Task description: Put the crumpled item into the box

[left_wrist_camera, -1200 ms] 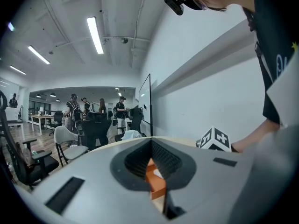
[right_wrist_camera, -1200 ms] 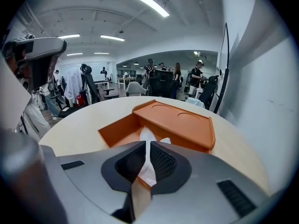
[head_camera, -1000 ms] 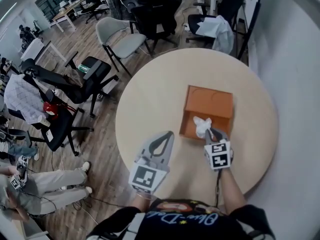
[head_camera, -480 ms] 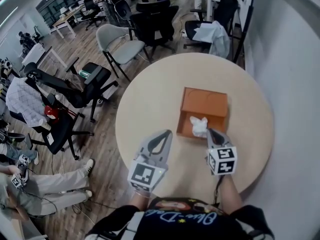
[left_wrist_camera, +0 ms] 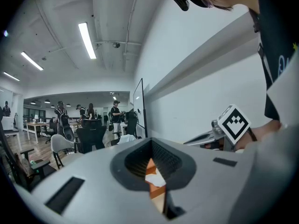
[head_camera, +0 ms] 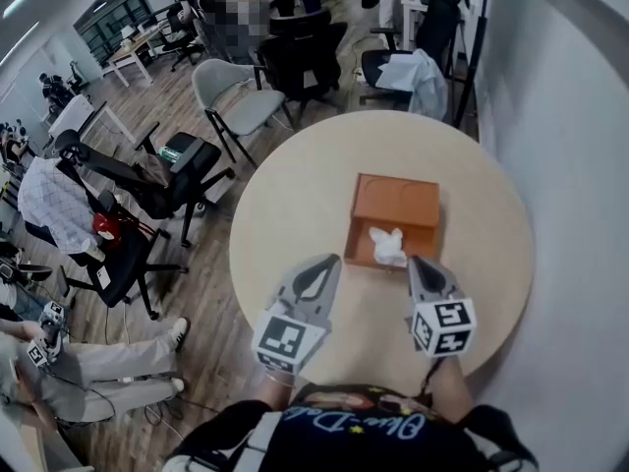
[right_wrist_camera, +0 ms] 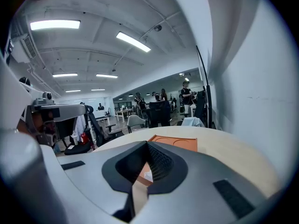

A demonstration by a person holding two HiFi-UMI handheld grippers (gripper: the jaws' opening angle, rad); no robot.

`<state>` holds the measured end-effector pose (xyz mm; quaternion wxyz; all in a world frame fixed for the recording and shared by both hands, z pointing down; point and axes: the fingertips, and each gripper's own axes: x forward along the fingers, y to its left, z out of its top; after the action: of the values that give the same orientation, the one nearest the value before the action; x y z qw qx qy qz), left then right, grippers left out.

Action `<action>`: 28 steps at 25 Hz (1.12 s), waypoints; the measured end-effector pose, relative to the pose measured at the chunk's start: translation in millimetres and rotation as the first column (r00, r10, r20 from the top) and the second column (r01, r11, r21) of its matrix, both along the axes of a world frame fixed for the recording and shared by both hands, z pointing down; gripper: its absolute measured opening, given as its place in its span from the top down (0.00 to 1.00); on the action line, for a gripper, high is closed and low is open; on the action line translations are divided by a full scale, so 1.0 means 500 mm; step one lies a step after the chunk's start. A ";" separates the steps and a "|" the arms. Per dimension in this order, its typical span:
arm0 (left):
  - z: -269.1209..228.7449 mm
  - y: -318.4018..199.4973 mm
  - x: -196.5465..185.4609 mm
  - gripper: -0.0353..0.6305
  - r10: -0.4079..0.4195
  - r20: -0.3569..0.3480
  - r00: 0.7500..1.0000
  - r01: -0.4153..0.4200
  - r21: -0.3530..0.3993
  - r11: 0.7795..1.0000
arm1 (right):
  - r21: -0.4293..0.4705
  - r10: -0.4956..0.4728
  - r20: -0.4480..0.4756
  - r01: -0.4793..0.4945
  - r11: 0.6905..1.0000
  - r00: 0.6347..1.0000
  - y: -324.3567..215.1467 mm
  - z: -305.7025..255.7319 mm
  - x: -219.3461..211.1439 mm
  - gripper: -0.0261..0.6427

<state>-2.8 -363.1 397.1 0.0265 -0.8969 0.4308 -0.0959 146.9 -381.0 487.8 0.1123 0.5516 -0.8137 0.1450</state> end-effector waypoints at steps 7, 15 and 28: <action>-0.015 0.014 0.014 0.96 0.009 0.011 1.000 -0.010 0.020 1.000 | 0.058 -0.001 0.039 -0.001 0.998 0.999 0.024 -0.046 0.008 0.96; -0.017 0.030 0.026 0.96 0.013 -0.020 1.000 -0.013 -0.009 1.000 | 0.120 -0.035 0.064 0.027 0.992 0.997 0.052 -0.088 0.002 0.96; -0.021 0.037 0.011 0.96 0.011 -0.015 1.000 -0.011 -0.009 1.000 | 0.129 -0.071 0.049 0.064 0.990 0.996 0.067 -0.118 -0.026 0.96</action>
<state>2.7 -344.7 386.5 0.0195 -0.9001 0.4255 -0.0911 133.8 -347.6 428.6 0.0599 0.5257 -0.8422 0.1039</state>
